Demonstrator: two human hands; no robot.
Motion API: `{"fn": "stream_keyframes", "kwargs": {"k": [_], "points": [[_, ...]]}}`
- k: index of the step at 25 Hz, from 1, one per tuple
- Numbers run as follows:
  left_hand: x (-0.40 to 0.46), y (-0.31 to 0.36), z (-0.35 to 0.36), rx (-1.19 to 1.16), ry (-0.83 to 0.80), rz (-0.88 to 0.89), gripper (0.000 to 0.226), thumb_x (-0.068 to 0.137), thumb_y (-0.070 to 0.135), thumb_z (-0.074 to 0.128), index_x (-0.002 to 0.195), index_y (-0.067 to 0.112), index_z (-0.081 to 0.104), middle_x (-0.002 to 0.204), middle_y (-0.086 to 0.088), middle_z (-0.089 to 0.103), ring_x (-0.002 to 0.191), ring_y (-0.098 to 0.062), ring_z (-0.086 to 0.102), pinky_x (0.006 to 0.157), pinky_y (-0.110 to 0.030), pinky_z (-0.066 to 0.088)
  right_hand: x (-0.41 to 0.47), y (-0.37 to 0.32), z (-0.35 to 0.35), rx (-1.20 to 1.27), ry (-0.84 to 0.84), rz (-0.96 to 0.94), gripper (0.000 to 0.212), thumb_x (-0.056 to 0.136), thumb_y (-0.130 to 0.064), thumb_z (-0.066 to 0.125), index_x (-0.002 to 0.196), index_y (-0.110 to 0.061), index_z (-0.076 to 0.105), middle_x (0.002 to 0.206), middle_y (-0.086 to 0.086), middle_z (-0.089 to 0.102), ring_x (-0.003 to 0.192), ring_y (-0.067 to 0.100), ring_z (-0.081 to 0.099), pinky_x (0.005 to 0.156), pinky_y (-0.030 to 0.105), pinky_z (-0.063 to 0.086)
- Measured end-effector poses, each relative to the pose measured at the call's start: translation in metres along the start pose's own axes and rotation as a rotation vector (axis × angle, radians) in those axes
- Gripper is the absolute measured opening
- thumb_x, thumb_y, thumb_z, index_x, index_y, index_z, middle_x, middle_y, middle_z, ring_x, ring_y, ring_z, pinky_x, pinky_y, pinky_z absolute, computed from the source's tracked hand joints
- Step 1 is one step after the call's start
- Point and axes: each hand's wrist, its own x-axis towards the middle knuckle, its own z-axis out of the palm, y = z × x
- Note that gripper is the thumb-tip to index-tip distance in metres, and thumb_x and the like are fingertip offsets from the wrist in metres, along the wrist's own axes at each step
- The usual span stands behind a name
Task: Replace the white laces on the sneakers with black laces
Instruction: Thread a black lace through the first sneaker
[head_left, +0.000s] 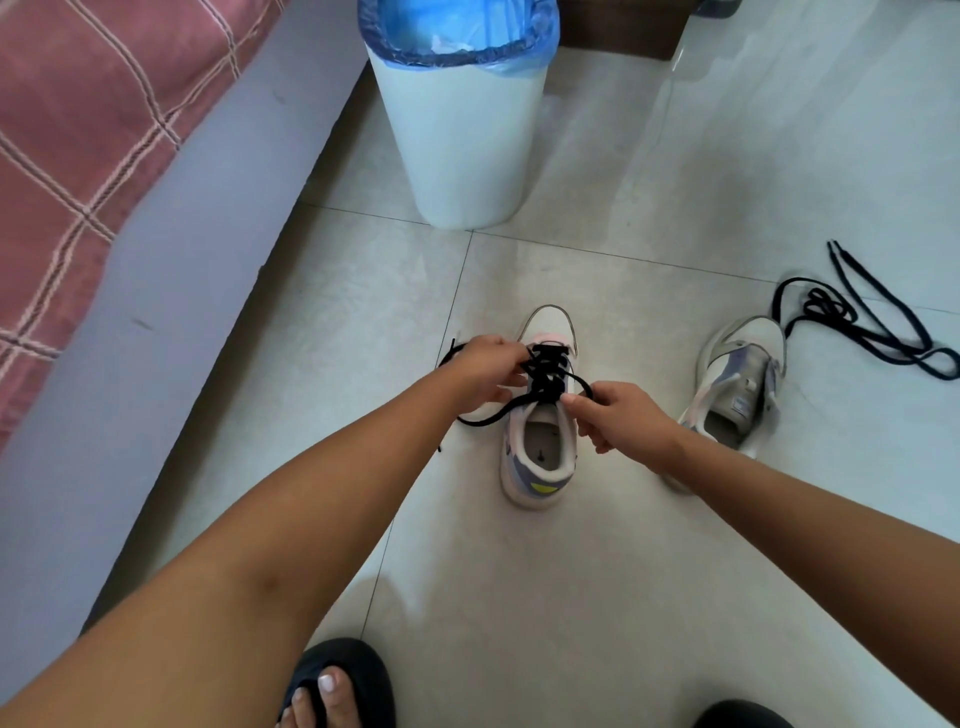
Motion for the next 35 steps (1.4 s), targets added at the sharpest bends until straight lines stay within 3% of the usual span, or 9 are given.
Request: {"fn": "stream_keyframes", "kwargs": {"k": [4,9,13,17,21,24,26,31,35], "points": [[0.006,-0.005,-0.014,0.533,0.165,0.038,0.025,0.087,0.000,0.046,0.110,0.009,0.044,0.086,-0.007,0.049,0.073,-0.025,0.047,0.059,-0.033,0.036,0.003,0.000,-0.001,0.059,-0.063,0.042,0.029,0.094,-0.026,0.056,0.069,-0.013,0.054,0.061,0.000,0.054,0.051,0.013,0.045,0.053,0.023,0.042],[0.013,0.000,-0.019,0.095,0.087,-0.063,0.013,0.091,0.017,0.050,0.081,0.008,0.049,0.075,-0.007,0.057,0.059,-0.023,0.055,0.052,-0.023,0.038,0.006,0.001,0.001,0.124,-0.053,0.075,0.026,0.094,-0.027,0.056,0.072,-0.012,0.057,0.061,0.000,0.054,0.050,0.013,0.044,0.053,0.024,0.041],[0.018,-0.013,-0.035,0.664,0.208,-0.042,0.016,0.092,0.011,0.046,0.101,0.008,0.058,0.102,-0.007,0.061,0.094,-0.029,0.058,0.067,-0.030,0.032,0.005,0.004,0.001,0.155,-0.090,0.080,0.026,0.094,-0.027,0.056,0.073,-0.012,0.057,0.062,0.000,0.054,0.052,0.014,0.044,0.054,0.025,0.042],[0.018,-0.018,-0.020,0.432,0.119,-0.149,0.026,0.097,0.023,0.040,0.107,0.005,0.056,0.099,-0.012,0.063,0.070,-0.025,0.060,0.054,-0.021,0.038,0.006,0.004,0.001,0.147,-0.083,0.078,0.027,0.094,-0.027,0.055,0.072,-0.012,0.057,0.060,-0.001,0.055,0.050,0.014,0.043,0.052,0.024,0.041],[0.021,-0.025,-0.033,0.971,0.178,0.005,0.020,0.088,0.003,0.045,0.105,0.010,0.054,0.096,-0.004,0.061,0.084,-0.024,0.059,0.064,-0.026,0.032,0.006,0.006,0.000,0.137,-0.107,0.069,0.027,0.095,-0.028,0.055,0.072,-0.012,0.056,0.062,-0.001,0.054,0.052,0.014,0.045,0.055,0.025,0.042],[0.018,-0.034,-0.036,1.107,0.170,0.027,0.023,0.076,-0.009,0.049,0.076,0.013,0.043,0.063,0.005,0.036,0.050,-0.012,0.034,0.051,-0.022,0.018,0.006,0.006,-0.001,0.136,-0.114,0.059,0.027,0.095,-0.028,0.055,0.072,-0.012,0.056,0.061,-0.001,0.053,0.052,0.013,0.044,0.054,0.025,0.042],[0.015,-0.035,-0.033,1.220,0.145,0.046,0.033,0.063,-0.013,0.043,0.063,0.015,0.025,0.058,0.006,0.024,0.047,-0.009,0.019,0.049,-0.023,0.011,0.005,0.008,-0.004,0.119,-0.130,0.047,0.027,0.095,-0.028,0.055,0.073,-0.013,0.055,0.060,-0.001,0.052,0.052,0.013,0.044,0.054,0.024,0.042],[0.019,-0.043,-0.032,1.360,0.050,0.088,0.028,0.054,-0.008,0.037,0.064,0.015,0.024,0.057,0.007,0.020,0.048,-0.008,0.013,0.048,-0.025,0.008,0.003,0.019,-0.012,0.084,-0.173,0.034,0.028,0.096,-0.029,0.053,0.072,-0.014,0.055,0.060,0.000,0.049,0.054,0.014,0.041,0.054,0.023,0.039],[0.031,-0.049,-0.042,1.419,0.157,0.130,0.020,0.074,-0.007,0.044,0.083,0.012,0.043,0.061,0.002,0.028,0.053,-0.009,0.026,0.048,-0.025,0.008,0.003,0.020,-0.017,0.037,-0.151,0.030,0.030,0.096,-0.028,0.052,0.069,-0.014,0.055,0.057,-0.001,0.047,0.051,0.012,0.040,0.054,0.022,0.038]]}}
